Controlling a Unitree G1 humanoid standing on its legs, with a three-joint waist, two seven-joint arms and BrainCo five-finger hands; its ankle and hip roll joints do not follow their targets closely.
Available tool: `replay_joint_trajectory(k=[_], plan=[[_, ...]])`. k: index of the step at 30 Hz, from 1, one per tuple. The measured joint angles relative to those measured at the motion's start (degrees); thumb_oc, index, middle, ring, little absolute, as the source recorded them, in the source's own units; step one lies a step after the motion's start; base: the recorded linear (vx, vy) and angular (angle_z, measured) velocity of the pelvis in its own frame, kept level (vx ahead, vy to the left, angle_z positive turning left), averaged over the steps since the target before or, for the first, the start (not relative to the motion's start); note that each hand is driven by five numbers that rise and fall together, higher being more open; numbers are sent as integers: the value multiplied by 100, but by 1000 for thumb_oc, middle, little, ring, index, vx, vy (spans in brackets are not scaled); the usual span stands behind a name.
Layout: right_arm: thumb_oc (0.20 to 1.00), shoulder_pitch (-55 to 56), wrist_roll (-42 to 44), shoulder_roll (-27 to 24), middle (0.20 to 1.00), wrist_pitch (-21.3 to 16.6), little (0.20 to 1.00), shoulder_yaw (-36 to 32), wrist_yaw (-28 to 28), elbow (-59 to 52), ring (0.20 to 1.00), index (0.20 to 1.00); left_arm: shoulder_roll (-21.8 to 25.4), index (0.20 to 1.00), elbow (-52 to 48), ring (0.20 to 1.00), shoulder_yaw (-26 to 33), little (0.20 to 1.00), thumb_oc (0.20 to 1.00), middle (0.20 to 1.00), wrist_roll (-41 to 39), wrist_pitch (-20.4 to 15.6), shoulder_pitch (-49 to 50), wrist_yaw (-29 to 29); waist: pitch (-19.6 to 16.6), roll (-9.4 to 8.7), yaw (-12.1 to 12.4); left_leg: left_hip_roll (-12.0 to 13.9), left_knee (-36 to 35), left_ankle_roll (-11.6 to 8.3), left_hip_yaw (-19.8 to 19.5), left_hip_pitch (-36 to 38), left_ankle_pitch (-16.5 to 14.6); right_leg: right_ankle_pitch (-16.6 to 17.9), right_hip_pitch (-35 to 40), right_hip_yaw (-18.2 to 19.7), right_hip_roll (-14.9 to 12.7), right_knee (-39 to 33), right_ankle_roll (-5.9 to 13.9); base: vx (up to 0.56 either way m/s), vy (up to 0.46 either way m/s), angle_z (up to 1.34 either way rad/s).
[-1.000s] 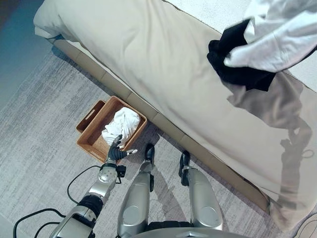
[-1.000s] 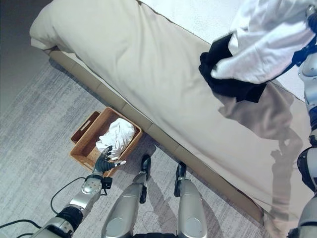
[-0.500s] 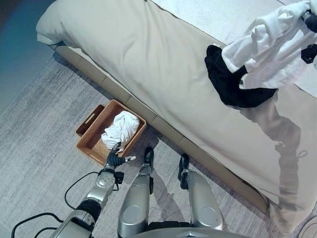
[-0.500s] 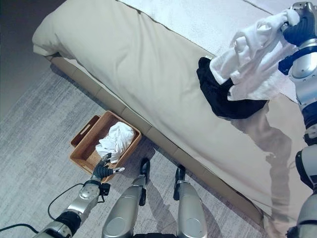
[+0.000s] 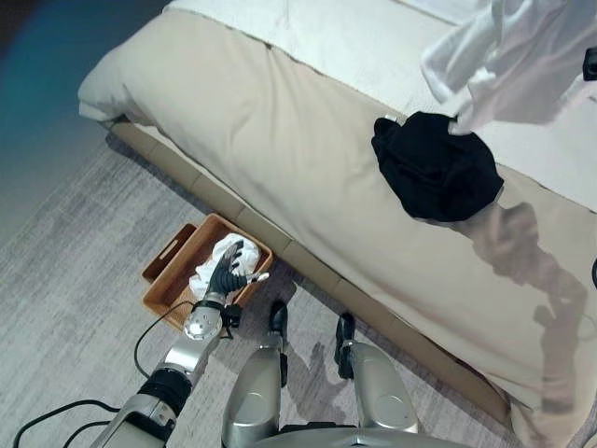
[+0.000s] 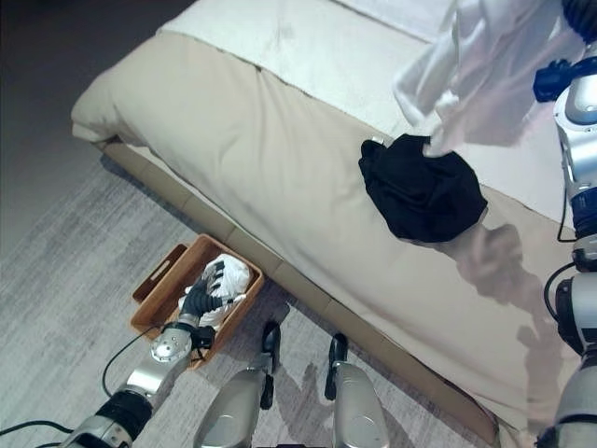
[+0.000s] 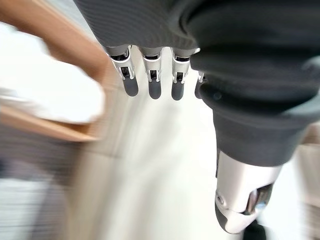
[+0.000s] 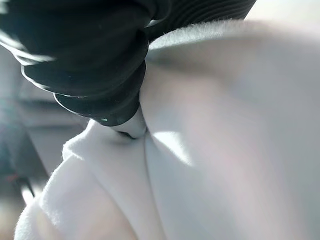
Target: Pick up clothes into the bucket
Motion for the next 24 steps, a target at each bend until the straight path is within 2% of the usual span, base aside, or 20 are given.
replay_joint_trajectory(k=[5, 7, 14, 18, 24], plan=[[200, 260, 38, 79, 200, -17, 200, 1, 44, -487, 200, 200, 293, 1000, -835, 1000, -5, 1000, 1000, 1000, -156, 28, -458, -130, -395, 15, -119, 12, -123, -10, 43, 300, -42, 20, 331, 11, 19, -247, 33, 85, -12, -4], [200, 806, 35, 109, 200, -12, 200, 6, 230, -1026, 200, 200, 478, 1000, -1378, 1000, -4, 1000, 1000, 1000, -161, 47, -612, -177, -651, 11, -193, 33, -211, 6, 94, 519, -94, 20, 543, 50, 38, -388, 43, 79, -27, -11], [200, 2070, 97, 217, 200, 30, 200, 63, 985, -1715, 200, 200, 767, 1000, -2015, 1000, -127, 1000, 1000, 1000, -216, 124, -1319, -331, -1115, 36, -364, 81, -349, -18, 201, 924, -181, 24, 974, 124, 115, -631, 45, 64, -23, -9], [200, 2440, 94, 35, 200, 246, 200, 314, 1519, -2056, 200, 200, 749, 1000, -2020, 1000, -438, 1000, 1000, 1000, -270, 228, -1662, -432, -1218, 63, -468, 123, -415, -23, 230, 1119, -187, 74, 1212, 132, 164, -827, 75, 23, -18, -5], [200, 2602, 74, -536, 200, 383, 200, 946, 2282, -2704, 200, 200, 891, 1000, -2060, 1000, -955, 1000, 1000, 1000, -385, 344, -2292, -603, -1331, 119, -534, 146, -476, -35, 224, 1326, -196, 86, 1485, 118, 193, -1019, 73, 3, -6, 1]])
